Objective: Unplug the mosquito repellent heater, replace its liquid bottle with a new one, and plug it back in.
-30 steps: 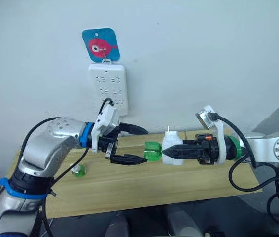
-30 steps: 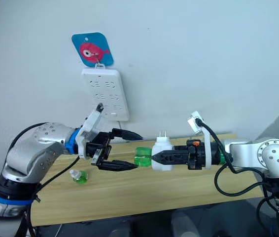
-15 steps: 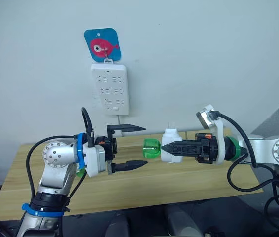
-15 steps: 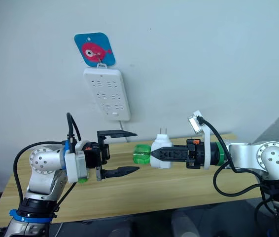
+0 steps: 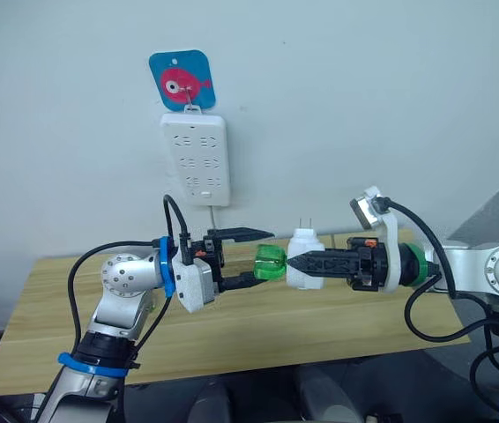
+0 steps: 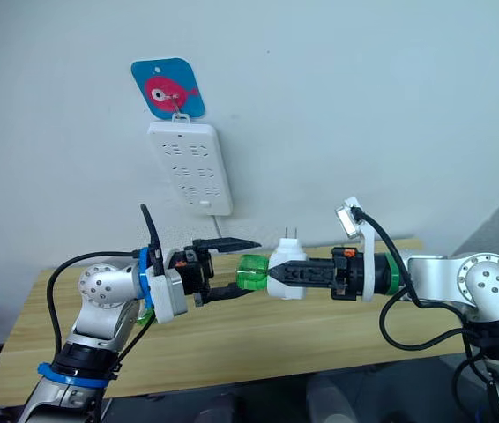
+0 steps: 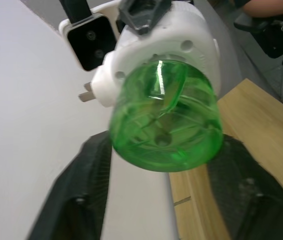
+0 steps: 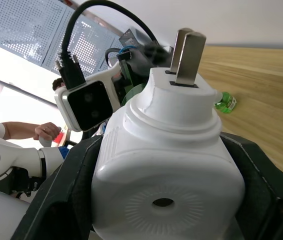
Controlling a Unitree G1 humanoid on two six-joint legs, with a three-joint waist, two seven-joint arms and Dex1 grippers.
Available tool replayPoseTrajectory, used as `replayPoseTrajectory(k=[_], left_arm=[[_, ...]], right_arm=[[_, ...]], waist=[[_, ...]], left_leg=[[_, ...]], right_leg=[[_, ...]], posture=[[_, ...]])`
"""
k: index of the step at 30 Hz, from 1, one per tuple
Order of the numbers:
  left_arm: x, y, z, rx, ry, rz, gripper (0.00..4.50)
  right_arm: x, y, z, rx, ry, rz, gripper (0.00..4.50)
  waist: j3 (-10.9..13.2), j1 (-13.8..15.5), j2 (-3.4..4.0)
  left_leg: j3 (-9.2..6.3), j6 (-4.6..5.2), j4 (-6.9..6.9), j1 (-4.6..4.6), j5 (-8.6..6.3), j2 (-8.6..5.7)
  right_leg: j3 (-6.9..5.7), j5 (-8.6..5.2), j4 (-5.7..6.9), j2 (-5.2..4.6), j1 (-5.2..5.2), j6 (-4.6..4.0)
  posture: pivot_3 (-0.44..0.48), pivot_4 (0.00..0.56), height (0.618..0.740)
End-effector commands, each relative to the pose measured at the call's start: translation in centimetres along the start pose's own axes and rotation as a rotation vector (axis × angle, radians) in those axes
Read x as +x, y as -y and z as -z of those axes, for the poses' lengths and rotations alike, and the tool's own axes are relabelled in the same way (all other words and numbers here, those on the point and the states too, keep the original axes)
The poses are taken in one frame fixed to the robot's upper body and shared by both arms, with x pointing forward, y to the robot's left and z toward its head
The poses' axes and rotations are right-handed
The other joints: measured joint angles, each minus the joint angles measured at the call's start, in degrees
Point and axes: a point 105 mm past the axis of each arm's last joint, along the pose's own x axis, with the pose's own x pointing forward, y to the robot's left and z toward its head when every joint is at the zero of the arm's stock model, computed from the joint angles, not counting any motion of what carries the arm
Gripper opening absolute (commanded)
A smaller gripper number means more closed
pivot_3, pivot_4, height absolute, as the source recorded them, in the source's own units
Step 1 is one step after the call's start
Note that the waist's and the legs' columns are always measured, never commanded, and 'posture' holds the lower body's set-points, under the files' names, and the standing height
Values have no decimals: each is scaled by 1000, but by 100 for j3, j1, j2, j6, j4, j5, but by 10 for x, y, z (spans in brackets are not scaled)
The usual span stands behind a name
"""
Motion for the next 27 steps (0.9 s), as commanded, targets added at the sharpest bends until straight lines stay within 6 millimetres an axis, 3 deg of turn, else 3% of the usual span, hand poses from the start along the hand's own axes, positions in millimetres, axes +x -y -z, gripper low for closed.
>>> replayPoseTrajectory(k=[1, 15, 20, 27], left_arm=[[-1, -11, -15, 55, 45, -34, 2064], [-8, -6, -21, 47, 59, -28, 2064], [-10, -4, -21, 63, 53, -10, 3623], [-8, -4, -20, 45, 60, -20, 3649]], right_arm=[[0, -8, -2, -15, 13, -29, 3106], [2, -6, -3, -10, 11, -20, 3106], [2, -7, -2, -11, 7, -21, 3106], [2, -7, -2, -10, 6, -22, 3105]], waist=[[0, 0, 0], [0, 0, 1], [0, 3, 1], [0, 4, 1]], left_leg=[[-1, 0, 0, 0, 0, 0], [-2, 0, 0, 2, 0, 0], [-3, 0, 2, 2, 0, 0], [-3, 0, 1, 2, 0, 0]], right_leg=[[-1, 0, 0, 0, 0, 0], [-1, 0, 2, 0, 2, 0], [-2, -1, 2, 0, 2, 1], [-3, 0, 2, 0, 2, 0]], posture=[[-160, 128, 740], [-148, 128, 740], [-148, 128, 740], [-149, 127, 740]])
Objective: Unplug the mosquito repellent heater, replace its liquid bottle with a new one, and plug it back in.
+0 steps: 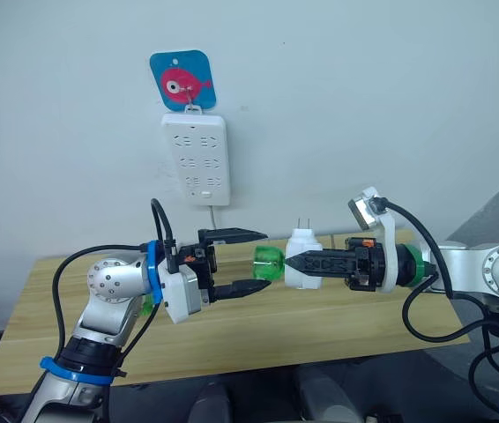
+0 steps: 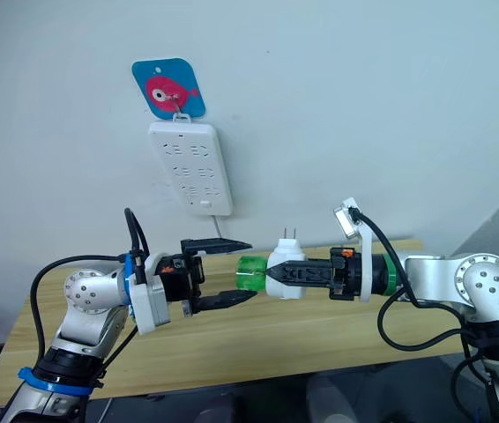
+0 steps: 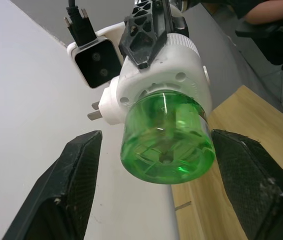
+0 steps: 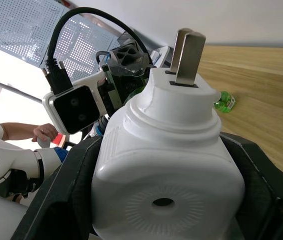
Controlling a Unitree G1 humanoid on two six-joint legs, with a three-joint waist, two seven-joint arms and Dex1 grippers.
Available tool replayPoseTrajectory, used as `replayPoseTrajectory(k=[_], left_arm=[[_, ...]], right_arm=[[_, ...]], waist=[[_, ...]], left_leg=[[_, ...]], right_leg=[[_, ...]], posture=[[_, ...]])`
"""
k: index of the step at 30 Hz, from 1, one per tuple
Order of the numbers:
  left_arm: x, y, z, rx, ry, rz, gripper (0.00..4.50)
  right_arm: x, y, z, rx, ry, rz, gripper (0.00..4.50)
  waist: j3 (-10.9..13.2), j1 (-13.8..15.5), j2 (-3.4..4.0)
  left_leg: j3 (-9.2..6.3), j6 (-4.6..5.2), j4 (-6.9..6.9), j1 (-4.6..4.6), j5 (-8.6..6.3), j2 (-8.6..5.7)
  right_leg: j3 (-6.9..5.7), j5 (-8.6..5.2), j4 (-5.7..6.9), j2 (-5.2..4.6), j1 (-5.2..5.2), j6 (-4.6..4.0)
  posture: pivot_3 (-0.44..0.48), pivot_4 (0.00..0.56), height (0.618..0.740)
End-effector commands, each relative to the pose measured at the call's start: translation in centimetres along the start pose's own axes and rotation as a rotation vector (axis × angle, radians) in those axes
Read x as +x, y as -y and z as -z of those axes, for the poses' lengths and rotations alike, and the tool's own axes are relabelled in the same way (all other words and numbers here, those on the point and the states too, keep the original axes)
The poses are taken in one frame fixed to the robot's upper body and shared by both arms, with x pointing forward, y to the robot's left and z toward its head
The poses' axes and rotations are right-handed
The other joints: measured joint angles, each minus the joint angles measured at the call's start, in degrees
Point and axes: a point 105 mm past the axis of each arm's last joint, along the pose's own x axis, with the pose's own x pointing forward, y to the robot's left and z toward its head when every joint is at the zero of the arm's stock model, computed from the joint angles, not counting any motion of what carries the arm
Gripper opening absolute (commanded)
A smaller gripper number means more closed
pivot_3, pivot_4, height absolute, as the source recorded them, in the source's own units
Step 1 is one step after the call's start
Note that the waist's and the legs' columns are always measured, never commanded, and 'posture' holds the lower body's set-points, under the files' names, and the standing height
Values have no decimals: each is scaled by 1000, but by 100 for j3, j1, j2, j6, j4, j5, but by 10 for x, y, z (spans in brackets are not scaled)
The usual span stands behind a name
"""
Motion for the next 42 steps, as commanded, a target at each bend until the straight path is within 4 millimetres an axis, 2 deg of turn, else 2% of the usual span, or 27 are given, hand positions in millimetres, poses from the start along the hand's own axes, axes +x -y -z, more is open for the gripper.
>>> replayPoseTrajectory(k=[1, 5, 11, 14, 16, 18, 21, 23, 26, 29, 33, 35, 36, 41, 42], left_arm=[[3, -4, -7, 30, 30, -15, 3649], [9, -4, -6, 20, 41, -15, 3649], [8, -2, -4, -22, 32, 1, 2280], [4, -1, -4, -78, 19, 24, 2280], [2, 3, -5, -179, 6, 68, 2280], [-3, 3, 6, -412, -113, 114, 2280], [-4, -16, 13, -793, -222, 72, 2280], [-5, -18, 5, -1042, -249, 143, 2280], [-5, -19, -2, -1284, -283, 227, 2280], [-2, -25, -3, -1377, -287, 234, 2280], [0, -34, 6, -1364, -266, 157, 2280], [0, -31, 8, -1307, -284, 169, 2280], [0, -31, 6, -1285, -281, 181, 2995], [-3, -30, 2, -1095, -278, 198, 4500], [-5, -29, 2, -1064, -280, 195, 4500]], right_arm=[[0, -9, -3, -20, 7, -34, 3105], [0, -9, -3, -21, 6, -35, 3105], [0, -9, -3, -22, 7, -33, 3105], [0, -9, -3, -24, 7, -31, 3105], [0, -10, -3, -28, 6, -30, 3105], [-1, -10, -2, -45, -5, -28, 3105], [-2, -13, -1, -75, -28, -34, 3105], [-2, -16, -1, -95, -44, -47, 3105], [0, -21, -1, -122, -66, -77, 3105], [0, -24, 0, -144, -84, -95, 3105], [1, -24, -1, -147, -80, -104, 3105], [1, -24, -1, -141, -73, -106, 3105], [1, -24, -2, -132, -63, -108, 3105], [0, -24, -8, -93, -24, -112, 3105], [-1, -23, -9, -84, -18, -112, 3105]], waist=[[0, 1, 0], [0, 1, 0], [0, -2, 0], [0, -3, 0], [0, -8, 0], [0, -15, 0], [4, -19, 1], [7, -6, -3], [7, -16, -1], [10, -23, 2], [11, -16, 4], [11, -5, 3], [11, -5, 3], [11, -2, 3], [11, -3, 3]], left_leg=[[0, 0, 0, 0, 0, 0], [0, 0, 1, 0, 0, 0], [0, 0, 0, 0, 0, 0], [0, 0, 0, 0, 0, 0], [0, 0, 0, 0, 0, 0], [-1, 0, 0, 0, 0, 1], [-10, 0, 1, -2, 0, 1], [-24, 0, 7, -7, 1, -1], [-30, 0, 5, -6, 1, -1], [-35, 0, 1, -7, 0, 2], [-36, 0, -2, -7, 1, 3], [-38, -1, -2, -9, 1, 3], [-39, -1, -2, -10, 1, 3], [-35, -1, -2, -8, 1, 2], [-35, -1, -1, -10, 1, 2]], right_leg=[[0, 0, 0, 0, 0, 0], [0, 0, 0, 0, 0, 0], [0, 0, 0, 0, 0, -1], [0, 0, 1, 0, 0, 0], [1, 0, 1, 0, 0, 0], [0, -1, 2, 1, -1, 1], [-7, -4, 4, 2, -1, 6], [-20, -5, 6, 2, 1, 9], [-29, -6, 3, 4, 3, 9], [-33, -8, 3, 8, -1, 5], [-34, -9, 4, 9, -2, 1], [-35, -9, 3, 9, -2, 1], [-36, -9, 1, 8, -2, 1], [-31, -9, 2, 6, -2, 0], [-31, -9, 2, 6, -2, 0]], posture=[[-149, 127, 740], [-149, 127, 740], [-153, 123, 740], [-153, 123, 740], [-153, 123, 740], [-153, 123, 740], [-144, 133, 740], [-141, 132, 740], [-141, 134, 740], [-145, 134, 740], [-145, 134, 740], [-145, 134, 740], [-145, 134, 740], [-145, 134, 740], [-142, 133, 740]])
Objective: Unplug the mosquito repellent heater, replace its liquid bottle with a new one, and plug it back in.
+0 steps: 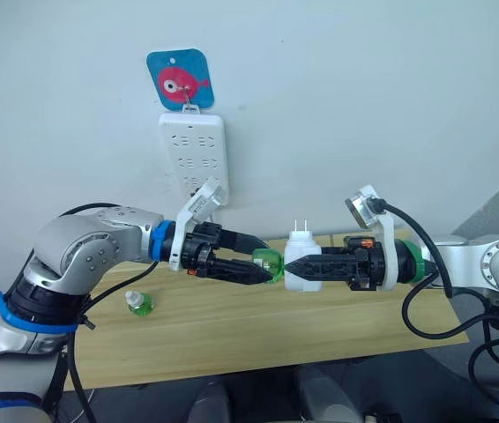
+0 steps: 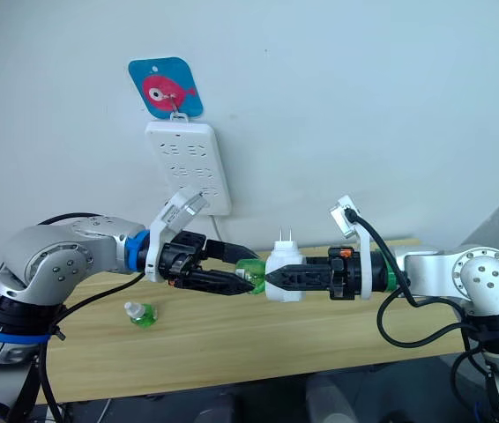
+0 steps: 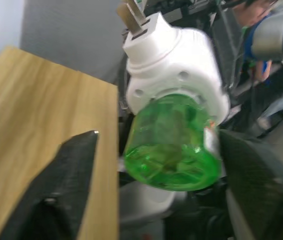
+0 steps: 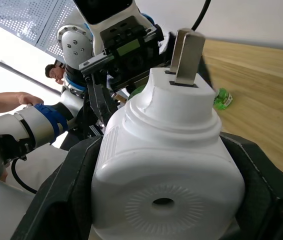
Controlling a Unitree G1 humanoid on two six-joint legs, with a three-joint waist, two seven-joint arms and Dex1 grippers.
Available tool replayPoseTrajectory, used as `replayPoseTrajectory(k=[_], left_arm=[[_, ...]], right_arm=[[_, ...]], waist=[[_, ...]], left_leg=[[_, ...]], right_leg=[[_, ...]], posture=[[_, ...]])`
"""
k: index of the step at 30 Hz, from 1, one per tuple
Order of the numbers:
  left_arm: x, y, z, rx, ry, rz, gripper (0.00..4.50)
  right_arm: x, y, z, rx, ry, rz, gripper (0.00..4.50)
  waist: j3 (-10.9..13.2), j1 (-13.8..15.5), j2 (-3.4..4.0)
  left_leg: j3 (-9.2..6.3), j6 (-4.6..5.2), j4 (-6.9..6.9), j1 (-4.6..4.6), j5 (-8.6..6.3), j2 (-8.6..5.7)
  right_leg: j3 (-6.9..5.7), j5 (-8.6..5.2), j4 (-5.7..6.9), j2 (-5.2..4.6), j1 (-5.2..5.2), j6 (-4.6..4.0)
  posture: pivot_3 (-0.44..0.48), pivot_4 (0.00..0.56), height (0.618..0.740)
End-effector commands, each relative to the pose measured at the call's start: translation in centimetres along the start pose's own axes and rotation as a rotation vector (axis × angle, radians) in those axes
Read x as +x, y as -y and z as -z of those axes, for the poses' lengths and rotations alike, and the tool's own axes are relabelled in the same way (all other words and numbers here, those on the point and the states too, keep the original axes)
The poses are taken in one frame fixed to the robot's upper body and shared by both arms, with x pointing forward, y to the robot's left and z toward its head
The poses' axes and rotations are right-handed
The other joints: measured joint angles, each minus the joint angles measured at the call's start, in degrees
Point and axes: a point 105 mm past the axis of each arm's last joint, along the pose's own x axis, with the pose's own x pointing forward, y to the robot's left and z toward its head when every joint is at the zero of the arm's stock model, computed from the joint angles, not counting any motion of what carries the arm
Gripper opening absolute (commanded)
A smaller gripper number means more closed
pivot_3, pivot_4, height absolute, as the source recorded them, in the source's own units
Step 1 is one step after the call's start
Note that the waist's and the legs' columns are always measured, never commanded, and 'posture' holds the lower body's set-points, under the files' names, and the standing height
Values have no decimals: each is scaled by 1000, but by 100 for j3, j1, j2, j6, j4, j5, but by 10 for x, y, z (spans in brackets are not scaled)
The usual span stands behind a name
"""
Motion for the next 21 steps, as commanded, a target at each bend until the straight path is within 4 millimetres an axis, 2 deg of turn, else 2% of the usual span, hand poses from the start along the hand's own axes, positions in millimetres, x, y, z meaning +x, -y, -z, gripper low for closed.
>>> replayPoseTrajectory(k=[1, 6, 11, 13, 16, 21], left_arm=[[-13, -2, -6, 167, -8, -68, 4500], [-26, -9, -8, 388, 35, -168, 4500], [-26, 1, -3, 846, 110, -211, 4500], [-22, 5, 2, 971, 142, -214, 4500], [-15, 9, 2, 1105, 200, -225, 4500], [-2, 10, -3, 1208, 278, -238, 4500]], right_arm=[[-3, -17, -9, -6, 35, -79, 3105], [-6, -10, -13, 22, 56, -55, 3105], [-7, -7, -16, 35, 79, -44, 3105], [-6, -7, -16, 37, 83, -45, 3105], [-5, -6, -16, 38, 85, -43, 3105], [-4, -6, -16, 34, 84, -40, 3105]], waist=[[0, 1, 0], [0, 19, 0], [0, 30, 0], [-1, 44, 0], [-1, 47, 0], [-1, 30, 0]], left_leg=[[1, 0, 0, 1, 0, 0], [5, 0, 1, 1, 0, -1], [17, 0, -4, 3, 0, -2], [18, 0, -1, 1, 0, -2], [20, 0, 1, 0, 0, -6], [20, 0, 7, -1, 0, -7]], right_leg=[[1, 0, 0, 0, 0, 0], [3, 1, -1, -2, 0, -1], [12, 13, -4, -6, 0, -23], [13, 17, -7, -8, 0, -27], [14, 18, -5, -12, 1, -27], [15, 20, -3, -11, 3, -21]], posture=[[-142, 133, 740], [-137, 133, 740], [-137, 131, 740], [-136, 130, 740], [-134, 129, 740], [-139, 127, 740]])
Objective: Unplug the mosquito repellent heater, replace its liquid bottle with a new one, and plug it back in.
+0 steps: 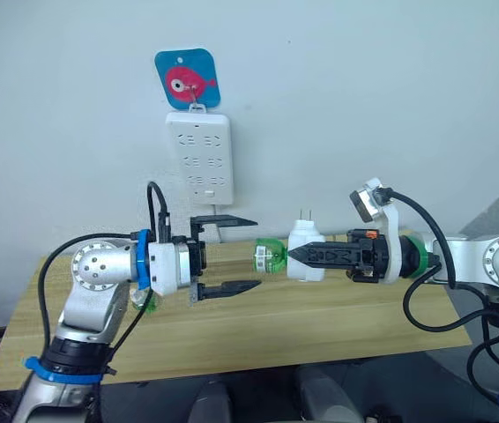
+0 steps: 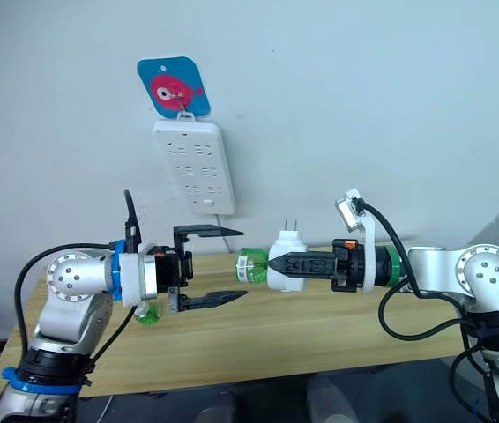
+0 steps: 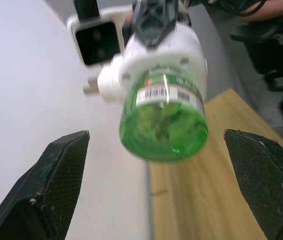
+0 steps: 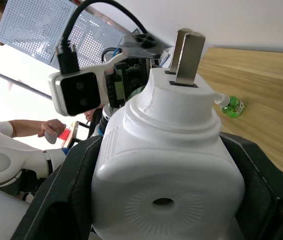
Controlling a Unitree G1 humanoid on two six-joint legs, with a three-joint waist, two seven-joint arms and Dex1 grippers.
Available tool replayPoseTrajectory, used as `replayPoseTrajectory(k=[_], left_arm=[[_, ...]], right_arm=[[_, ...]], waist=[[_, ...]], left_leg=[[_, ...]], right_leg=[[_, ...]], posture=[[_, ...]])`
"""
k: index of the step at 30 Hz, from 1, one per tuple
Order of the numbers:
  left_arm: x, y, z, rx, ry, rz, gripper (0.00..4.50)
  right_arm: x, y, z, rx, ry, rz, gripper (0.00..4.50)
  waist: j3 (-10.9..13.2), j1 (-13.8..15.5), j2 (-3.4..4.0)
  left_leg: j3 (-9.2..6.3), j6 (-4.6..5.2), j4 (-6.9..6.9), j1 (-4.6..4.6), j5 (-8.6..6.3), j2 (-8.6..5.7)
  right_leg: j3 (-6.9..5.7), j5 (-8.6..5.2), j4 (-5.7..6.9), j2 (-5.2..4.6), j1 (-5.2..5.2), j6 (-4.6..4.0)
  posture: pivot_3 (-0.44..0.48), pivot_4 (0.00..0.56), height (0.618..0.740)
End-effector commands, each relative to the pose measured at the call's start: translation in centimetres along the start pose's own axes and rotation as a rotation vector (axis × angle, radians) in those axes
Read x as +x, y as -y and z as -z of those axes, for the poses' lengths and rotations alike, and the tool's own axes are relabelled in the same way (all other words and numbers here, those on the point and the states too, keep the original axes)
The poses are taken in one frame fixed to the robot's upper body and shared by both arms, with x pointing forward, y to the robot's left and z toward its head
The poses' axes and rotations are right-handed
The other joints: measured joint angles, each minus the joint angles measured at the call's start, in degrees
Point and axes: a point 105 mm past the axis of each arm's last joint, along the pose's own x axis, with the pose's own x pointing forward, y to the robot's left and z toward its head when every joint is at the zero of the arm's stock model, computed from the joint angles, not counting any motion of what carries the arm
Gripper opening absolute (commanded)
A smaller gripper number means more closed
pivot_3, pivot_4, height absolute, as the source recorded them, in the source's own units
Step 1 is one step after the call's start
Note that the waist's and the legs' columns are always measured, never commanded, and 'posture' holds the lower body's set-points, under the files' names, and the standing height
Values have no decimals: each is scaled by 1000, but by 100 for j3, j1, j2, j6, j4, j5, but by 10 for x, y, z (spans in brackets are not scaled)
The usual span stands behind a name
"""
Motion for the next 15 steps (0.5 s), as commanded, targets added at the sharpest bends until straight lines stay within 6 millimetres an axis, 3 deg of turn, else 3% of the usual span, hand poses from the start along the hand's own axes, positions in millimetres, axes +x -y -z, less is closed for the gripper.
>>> replayPoseTrajectory(k=[1, 9, 12, 15], left_arm=[[7, -5, -6, 86, 39, -28, 4500], [13, -1, 0, 84, 39, -41, 4500], [14, 0, -1, 75, 41, -30, 3950], [13, -3, -4, 69, 45, -29, 2985]], right_arm=[[-1, -10, -9, -30, 33, -33, 3105], [0, -11, -8, -30, 33, -34, 3105], [-1, -11, -7, -31, 32, -33, 3105], [-1, -10, -7, -30, 32, -31, 3105]], waist=[[0, -19, 0], [-2, -31, 2], [-2, -31, 2], [-2, -32, 2]], left_leg=[[1, 0, 0, 0, 0, 0], [-1, 0, -2, 2, 0, 1], [-2, 0, -1, 3, 0, 1], [-2, 0, 0, 3, 0, 1]], right_leg=[[0, 0, 0, 0, 0, 0], [0, 1, 3, 1, 0, 0], [-1, 1, 5, 1, 0, 0], [-1, 1, 5, 1, 0, 0]], posture=[[-141, 126, 740], [-143, 126, 740], [-144, 126, 740], [-144, 125, 740]])
